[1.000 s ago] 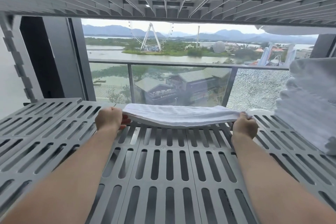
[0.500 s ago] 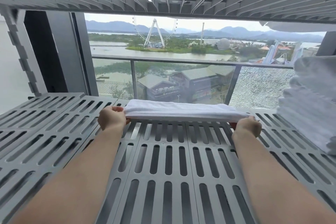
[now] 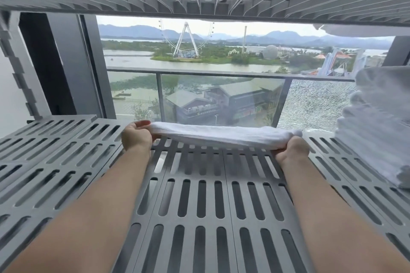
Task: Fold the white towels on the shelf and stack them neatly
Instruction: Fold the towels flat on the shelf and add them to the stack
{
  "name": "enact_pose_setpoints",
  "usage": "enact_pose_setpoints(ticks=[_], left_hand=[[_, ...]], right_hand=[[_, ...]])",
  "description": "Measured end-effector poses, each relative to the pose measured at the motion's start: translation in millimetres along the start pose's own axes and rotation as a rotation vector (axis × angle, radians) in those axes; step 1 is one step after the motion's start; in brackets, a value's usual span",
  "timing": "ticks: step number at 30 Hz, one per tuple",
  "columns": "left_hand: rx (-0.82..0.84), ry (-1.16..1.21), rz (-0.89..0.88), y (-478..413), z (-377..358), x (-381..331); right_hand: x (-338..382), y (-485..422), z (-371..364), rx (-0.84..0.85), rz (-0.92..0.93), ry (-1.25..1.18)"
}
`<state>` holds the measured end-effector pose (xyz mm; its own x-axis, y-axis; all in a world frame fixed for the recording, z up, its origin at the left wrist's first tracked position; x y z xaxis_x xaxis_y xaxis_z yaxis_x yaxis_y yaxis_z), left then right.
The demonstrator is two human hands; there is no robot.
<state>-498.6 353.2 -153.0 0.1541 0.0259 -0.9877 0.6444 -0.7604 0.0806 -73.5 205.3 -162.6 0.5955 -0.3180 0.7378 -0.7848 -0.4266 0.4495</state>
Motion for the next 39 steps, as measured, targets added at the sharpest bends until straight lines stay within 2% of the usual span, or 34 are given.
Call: enact_pose_setpoints(ticks=[3, 5, 8, 11, 16, 18, 19, 21, 22, 23, 25, 27, 29, 31, 35, 39], left_hand=[[0.007, -0.227, -0.196, -3.4, 6.7, -6.6], [0.057, -0.511, -0.411, 6.5, 7.4, -10.4], [0.136, -0.794, -0.677, 26.5, 4.1, -14.8], [0.159, -1.035, -0.805, 39.9, 5.4, -17.1], [0.107, -1.323, -1.026, 50.1, 10.3, -22.1], [0.069, -1.328, -1.171, 55.9, 6.7, -26.1], [0.119, -1.286, -1.258, 61.1, 1.5, -24.7], [0.417, -1.134, -1.338, 76.4, -12.1, -12.7], [0.562, -1.106, -1.315, 83.2, -15.1, -6.5], [0.622, -1.127, -1.282, 86.1, -17.6, -3.7], [0.559, -1.255, -1.227, 86.7, -23.7, -8.6], [0.517, -1.277, -1.274, 102.9, -35.3, -13.4], [0.654, -1.064, -1.310, 132.8, -51.7, -9.4], [0.770, -0.991, -1.318, 155.0, -62.1, -0.2], [0.648, -0.987, -1.594, 168.7, -70.5, 2.5], [0.527, -0.649, -1.651, 171.3, -53.3, -25.8]], right_hand=[[7.1, -1.9, 2.5, -0.023, 0.095, 0.044], [8.5, -1.5, 9.6, -0.075, 0.248, 0.250], [21.7, 8.4, 15.3, -0.193, 0.680, 0.711], [29.7, 26.8, 18.4, -0.220, 1.000, 0.881], [32.4, 42.9, 31.6, -0.222, 1.180, 0.981], [30.2, 44.8, 30.3, -0.191, 1.217, 1.055], [28.3, 43.7, 29.6, -0.179, 1.216, 1.101], [24.1, 39.5, 28.4, -0.141, 1.187, 1.179], [23.1, 38.5, 28.3, -0.126, 1.174, 1.193], [22.5, 38.0, 28.5, -0.120, 1.161, 1.196], [21.9, 37.2, 29.7, -0.127, 1.120, 1.186], [20.7, 36.9, 30.8, -0.130, 1.077, 1.164], [20.2, 37.2, 30.8, -0.120, 1.053, 1.157], [20.2, 36.8, 31.5, -0.113, 1.042, 1.154], [20.9, 32.7, 33.5, -0.120, 1.014, 1.141], [24.0, 26.1, 33.5, -0.131, 0.983, 1.119]])
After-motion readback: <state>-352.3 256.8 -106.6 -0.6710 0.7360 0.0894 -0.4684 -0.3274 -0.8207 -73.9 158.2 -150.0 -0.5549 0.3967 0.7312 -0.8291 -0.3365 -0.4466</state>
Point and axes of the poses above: each hand's wrist, its own y-axis away from the middle knuckle, its own z-axis out of the back of the hand, x = y × z, the point moved 8 cm from there along -y, towards the middle knuckle, and after that the axes turned 14 degrees about -x, right-handed, at the moved point
